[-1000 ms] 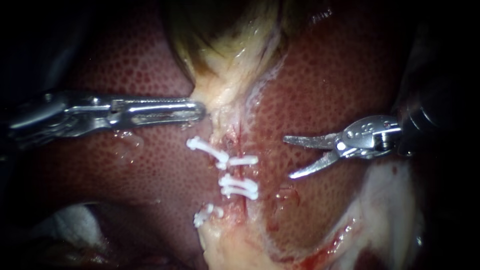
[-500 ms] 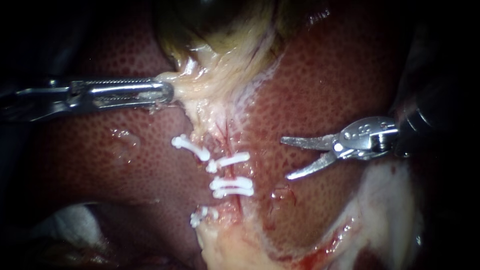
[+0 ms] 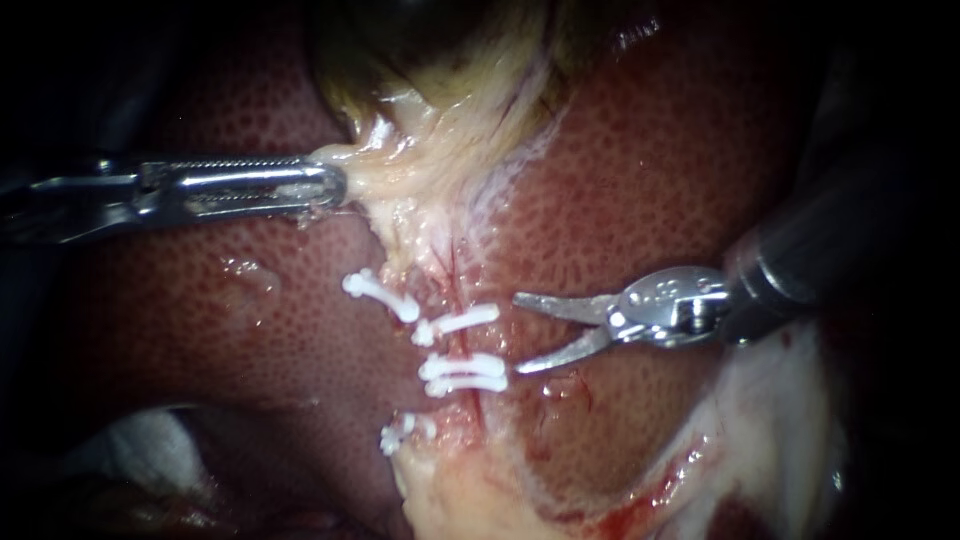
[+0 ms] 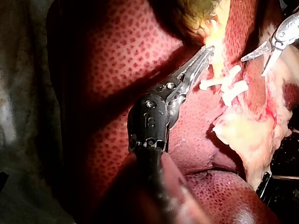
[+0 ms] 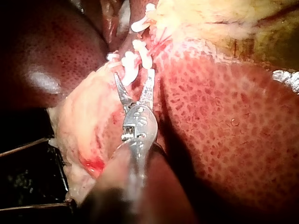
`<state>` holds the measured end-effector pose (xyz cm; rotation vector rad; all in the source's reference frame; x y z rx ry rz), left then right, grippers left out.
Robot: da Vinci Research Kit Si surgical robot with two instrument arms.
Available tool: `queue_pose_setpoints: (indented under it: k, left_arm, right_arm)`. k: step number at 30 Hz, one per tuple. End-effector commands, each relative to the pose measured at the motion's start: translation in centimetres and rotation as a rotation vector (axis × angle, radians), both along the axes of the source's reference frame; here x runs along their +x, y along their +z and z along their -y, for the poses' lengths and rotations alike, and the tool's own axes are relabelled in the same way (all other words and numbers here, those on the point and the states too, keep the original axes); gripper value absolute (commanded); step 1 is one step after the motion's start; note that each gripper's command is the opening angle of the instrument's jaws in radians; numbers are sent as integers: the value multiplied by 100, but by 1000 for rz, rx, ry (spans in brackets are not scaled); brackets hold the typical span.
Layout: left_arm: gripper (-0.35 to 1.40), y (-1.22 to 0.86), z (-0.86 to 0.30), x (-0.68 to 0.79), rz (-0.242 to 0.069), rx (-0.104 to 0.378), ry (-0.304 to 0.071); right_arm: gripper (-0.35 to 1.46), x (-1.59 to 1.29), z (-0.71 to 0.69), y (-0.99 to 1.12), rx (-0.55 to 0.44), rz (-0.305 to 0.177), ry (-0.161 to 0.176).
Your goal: Go to the cutting position right tube
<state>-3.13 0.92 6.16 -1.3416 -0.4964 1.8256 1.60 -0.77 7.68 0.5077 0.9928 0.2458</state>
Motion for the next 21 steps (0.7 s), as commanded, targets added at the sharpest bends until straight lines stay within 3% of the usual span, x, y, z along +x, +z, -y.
queue_pose_setpoints:
  k: [1, 9, 21]
  left_arm:
    - [-35, 0, 0, 0, 0, 0, 0]
    - [-35, 0, 0, 0, 0, 0, 0]
    - [-35, 0, 0, 0, 0, 0, 0]
  right_arm:
    - [143, 1, 2, 5, 4, 5, -4]
    - [143, 18, 19, 36, 57, 23, -26]
    - [143, 48, 30, 44, 140, -5, -60]
